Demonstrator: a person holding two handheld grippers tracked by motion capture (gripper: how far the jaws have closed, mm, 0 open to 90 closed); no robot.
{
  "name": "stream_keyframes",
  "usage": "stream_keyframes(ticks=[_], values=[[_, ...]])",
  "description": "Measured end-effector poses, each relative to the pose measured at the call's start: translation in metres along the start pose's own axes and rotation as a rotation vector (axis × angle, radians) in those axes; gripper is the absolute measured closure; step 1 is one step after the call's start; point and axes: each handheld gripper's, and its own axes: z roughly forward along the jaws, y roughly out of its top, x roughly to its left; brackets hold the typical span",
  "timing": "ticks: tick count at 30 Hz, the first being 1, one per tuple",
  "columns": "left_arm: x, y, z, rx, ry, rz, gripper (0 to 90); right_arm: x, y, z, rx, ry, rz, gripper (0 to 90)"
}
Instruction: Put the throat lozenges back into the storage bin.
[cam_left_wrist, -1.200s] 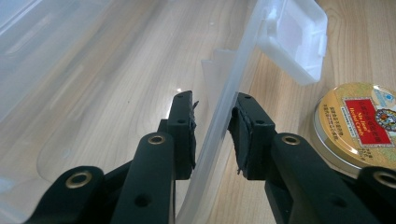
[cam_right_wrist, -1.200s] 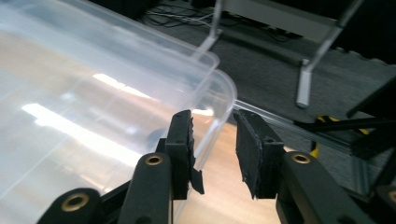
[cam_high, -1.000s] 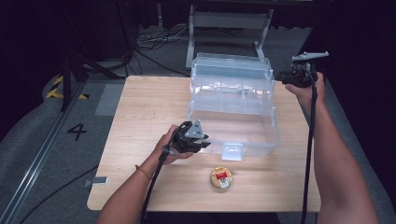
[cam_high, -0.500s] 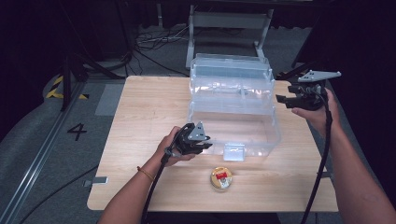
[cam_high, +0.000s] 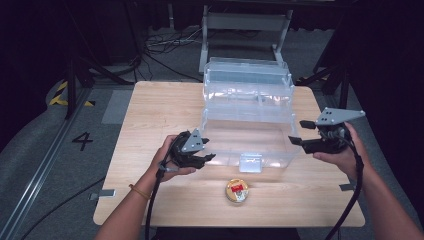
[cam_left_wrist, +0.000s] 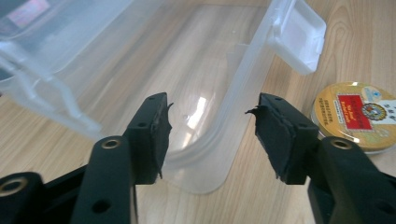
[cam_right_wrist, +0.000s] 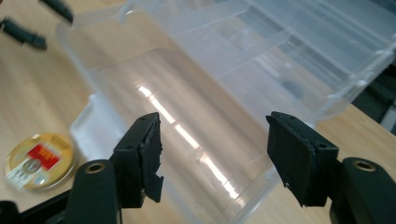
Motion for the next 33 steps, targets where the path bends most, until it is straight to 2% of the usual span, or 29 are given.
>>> stream_keyframes(ticks=[2,3,5,7,10,12,15,17,19,22,24,28,30,33], values=[[0.0,-0.003,-0.007,-0.003,0.023,-0.032,37.1,0.011,-0.004,0.001,0.012,0.031,-0.012,36.0],[-0.001,-0.005,-0.011,0.013,0.023,-0.031,33.8,0.016,-0.006,0.002,0.021,0.048,-0.027,36.0],[-0.003,-0.013,-0.017,0.055,0.059,-0.013,31.5,0.026,-0.009,0.005,0.044,0.066,-0.047,35.7],[-0.003,-0.025,-0.022,0.087,0.031,-0.043,28.2,0.034,-0.012,0.008,0.055,0.091,-0.059,35.1],[-0.004,-0.043,-0.021,0.135,0.027,-0.073,25.0,0.05,-0.017,0.015,0.091,0.128,-0.085,32.7],[-0.005,-0.055,-0.019,0.164,-0.001,-0.1,22.3,0.06,-0.02,0.019,0.111,0.147,-0.111,31.3],[-0.008,-0.076,-0.012,0.215,-0.015,-0.126,20.5,0.075,-0.025,0.028,0.153,0.19,-0.126,28.1],[-0.01,-0.085,-0.007,0.251,-0.004,-0.13,20.0,0.084,-0.027,0.036,0.19,0.209,-0.135,26.4],[-0.011,-0.094,-0.004,0.255,-0.019,-0.15,19.8,0.091,-0.028,0.043,0.213,0.239,-0.147,24.5],[-0.008,-0.102,-0.002,0.253,-0.019,-0.174,19.2,0.106,-0.029,0.058,0.257,0.271,-0.176,22.6],[-0.003,-0.109,-0.002,0.245,-0.031,-0.218,17.9,0.113,-0.028,0.068,0.279,0.292,-0.173,22.1],[0.007,-0.12,-0.005,0.209,-0.037,-0.269,15.8,0.126,-0.027,0.086,0.311,0.316,-0.178,22.2],[0.008,-0.125,-0.006,0.177,-0.027,-0.274,15.1,0.13,-0.026,0.092,0.324,0.324,-0.189,23.1],[0.008,-0.125,-0.007,0.181,-0.022,-0.276,15.0,0.138,-0.025,0.103,0.347,0.35,-0.195,24.1]])
